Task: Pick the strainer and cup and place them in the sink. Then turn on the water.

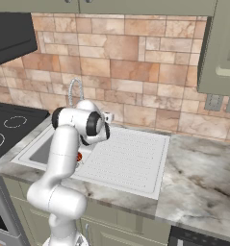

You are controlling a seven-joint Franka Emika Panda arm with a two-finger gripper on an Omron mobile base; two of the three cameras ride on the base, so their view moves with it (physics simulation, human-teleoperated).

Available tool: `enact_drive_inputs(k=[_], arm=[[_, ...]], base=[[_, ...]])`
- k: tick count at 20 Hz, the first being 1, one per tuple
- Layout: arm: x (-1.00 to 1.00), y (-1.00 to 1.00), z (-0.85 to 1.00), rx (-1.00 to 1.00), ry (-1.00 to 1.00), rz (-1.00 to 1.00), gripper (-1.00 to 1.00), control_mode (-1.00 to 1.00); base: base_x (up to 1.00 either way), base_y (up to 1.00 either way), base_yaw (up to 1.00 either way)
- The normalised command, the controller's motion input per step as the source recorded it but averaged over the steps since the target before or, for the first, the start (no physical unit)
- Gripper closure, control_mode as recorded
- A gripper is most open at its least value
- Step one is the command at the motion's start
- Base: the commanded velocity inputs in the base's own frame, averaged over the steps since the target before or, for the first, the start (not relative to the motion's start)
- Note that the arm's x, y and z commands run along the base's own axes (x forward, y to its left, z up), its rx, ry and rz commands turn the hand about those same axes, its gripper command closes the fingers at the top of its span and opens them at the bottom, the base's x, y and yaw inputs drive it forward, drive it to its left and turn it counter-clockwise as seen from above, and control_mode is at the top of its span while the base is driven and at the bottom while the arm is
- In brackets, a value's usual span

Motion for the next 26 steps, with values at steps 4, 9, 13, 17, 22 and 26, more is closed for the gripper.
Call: enact_drive_inputs(k=[4, 9, 13, 17, 22, 26], arm=[[-0.02, -0.40, -0.04, 0.00, 0.00, -0.05, -1.00, -1.00], [0.00, -0.47, -0.03, 0.00, 0.00, -0.04, -1.00, -1.00], [0.00, -0.54, -0.09, 0.00, 0.00, -0.04, -1.00, -1.00], [0.00, -0.55, -0.10, 0.00, 0.00, -0.05, -1.00, -1.00], [0.00, -0.56, -0.06, 0.00, 0.00, -0.04, -1.00, -1.00], [0.00, -0.58, -0.08, 0.00, 0.00, -0.05, -1.00, -1.00]], base=[[0.00, 0.00, 0.00], [0.00, 0.00, 0.00], [0.00, 0.00, 0.00], [0.00, 0.00, 0.00], [0.00, 0.00, 0.00], [0.00, 0.00, 0.00]])
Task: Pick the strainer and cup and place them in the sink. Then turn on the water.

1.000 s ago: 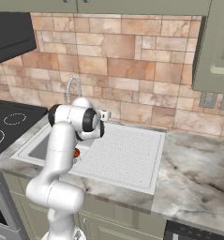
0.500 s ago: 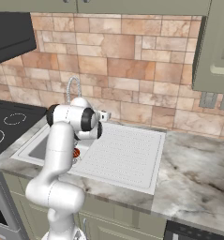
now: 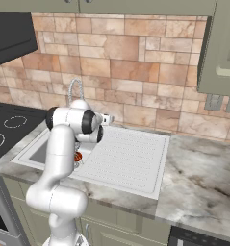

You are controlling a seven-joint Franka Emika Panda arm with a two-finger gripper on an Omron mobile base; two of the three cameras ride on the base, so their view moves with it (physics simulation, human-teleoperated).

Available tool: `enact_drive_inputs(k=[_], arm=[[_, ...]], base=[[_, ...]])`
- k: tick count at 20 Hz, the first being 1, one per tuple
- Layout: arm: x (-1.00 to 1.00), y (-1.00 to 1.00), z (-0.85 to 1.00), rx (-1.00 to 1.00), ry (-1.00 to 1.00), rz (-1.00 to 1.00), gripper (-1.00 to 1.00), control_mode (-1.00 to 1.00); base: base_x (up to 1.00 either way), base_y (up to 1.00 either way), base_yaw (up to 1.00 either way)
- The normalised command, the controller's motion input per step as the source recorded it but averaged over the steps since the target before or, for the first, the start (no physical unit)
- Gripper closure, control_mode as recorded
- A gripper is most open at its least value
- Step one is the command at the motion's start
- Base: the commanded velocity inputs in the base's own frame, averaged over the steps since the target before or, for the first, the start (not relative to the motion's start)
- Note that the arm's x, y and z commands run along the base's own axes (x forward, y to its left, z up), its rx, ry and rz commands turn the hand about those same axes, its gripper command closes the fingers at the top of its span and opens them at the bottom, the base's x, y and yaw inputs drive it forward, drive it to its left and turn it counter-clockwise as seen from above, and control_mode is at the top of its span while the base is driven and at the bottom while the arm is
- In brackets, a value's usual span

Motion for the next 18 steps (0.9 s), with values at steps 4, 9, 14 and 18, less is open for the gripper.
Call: enact_drive_inputs(k=[4, 9, 14, 18], arm=[[0.00, -0.58, -0.08, 0.00, 0.00, -0.05, -1.00, -1.00], [0.00, -0.60, -0.08, 0.01, 0.00, -0.05, -1.00, -1.00], [0.00, -0.61, -0.10, 0.02, 0.00, -0.05, -1.00, -1.00], [0.00, -0.61, -0.18, 0.03, 0.00, -0.05, -1.00, -1.00]], base=[[0.00, 0.00, 0.00], [0.00, 0.00, 0.00], [0.00, 0.00, 0.00], [0.00, 0.00, 0.00]])
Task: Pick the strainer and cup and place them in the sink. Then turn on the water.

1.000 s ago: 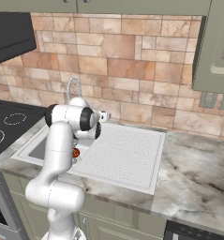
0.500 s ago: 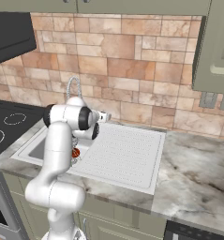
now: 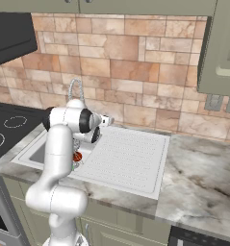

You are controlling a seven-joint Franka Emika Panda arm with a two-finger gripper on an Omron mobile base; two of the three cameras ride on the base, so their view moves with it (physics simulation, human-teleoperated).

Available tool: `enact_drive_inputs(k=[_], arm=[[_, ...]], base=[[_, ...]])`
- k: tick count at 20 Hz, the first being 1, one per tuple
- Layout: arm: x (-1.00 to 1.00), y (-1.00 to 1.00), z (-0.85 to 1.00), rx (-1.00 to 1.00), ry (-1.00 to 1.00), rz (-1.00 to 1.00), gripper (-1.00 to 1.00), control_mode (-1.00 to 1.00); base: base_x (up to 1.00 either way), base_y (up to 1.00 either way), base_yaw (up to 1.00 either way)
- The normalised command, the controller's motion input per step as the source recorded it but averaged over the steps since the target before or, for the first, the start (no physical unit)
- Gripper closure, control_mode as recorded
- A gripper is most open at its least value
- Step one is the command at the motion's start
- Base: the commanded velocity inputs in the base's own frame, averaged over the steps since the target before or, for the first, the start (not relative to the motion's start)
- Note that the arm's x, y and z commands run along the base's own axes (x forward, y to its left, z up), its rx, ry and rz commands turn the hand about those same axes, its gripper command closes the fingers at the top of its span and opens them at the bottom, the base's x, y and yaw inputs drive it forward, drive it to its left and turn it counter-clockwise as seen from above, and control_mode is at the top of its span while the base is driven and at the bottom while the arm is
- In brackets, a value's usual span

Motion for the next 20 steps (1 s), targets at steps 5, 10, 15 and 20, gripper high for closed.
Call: enact_drive_inputs(k=[5, 10, 15, 20], arm=[[0.00, -0.61, -0.20, 0.03, 0.00, -0.04, -1.00, -1.00], [0.00, -0.64, -0.21, 0.04, 0.00, -0.04, -1.00, -1.00], [0.00, -0.62, -0.21, 0.05, 0.00, -0.03, -1.00, -1.00], [0.00, -0.49, -0.09, 0.04, 0.00, -0.02, -1.00, -1.00]], base=[[0.00, 0.00, 0.00], [0.00, 0.00, 0.00], [0.00, 0.00, 0.00], [0.00, 0.00, 0.00]])
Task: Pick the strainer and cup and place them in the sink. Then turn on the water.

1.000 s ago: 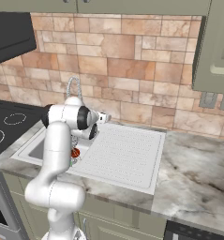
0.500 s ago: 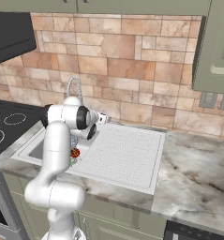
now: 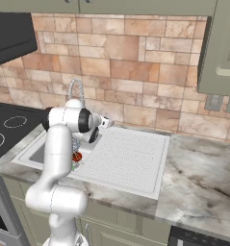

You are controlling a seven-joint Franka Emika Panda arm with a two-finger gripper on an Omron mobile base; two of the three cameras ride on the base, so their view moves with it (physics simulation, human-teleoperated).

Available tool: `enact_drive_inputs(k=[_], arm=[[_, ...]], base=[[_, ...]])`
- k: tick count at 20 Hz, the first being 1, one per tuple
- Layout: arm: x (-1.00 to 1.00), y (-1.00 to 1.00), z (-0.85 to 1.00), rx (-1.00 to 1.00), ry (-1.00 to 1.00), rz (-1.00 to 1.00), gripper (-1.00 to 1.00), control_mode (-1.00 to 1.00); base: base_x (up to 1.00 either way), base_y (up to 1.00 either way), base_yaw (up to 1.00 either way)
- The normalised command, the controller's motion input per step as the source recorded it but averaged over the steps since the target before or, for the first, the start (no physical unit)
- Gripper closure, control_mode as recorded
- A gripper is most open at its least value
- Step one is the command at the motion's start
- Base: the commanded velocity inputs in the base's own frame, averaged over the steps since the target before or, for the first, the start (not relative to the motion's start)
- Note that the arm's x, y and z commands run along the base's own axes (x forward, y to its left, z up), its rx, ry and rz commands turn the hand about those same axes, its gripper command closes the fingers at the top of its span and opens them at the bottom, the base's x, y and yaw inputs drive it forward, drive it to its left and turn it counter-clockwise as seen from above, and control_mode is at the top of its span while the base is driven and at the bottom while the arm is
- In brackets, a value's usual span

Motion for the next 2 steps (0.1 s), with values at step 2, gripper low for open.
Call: enact_drive_inputs(k=[2], arm=[[0.00, 0.00, 0.00, 0.00, 0.00, 0.00, -1.00, -1.00]], base=[[0.00, 0.00, 0.00]])
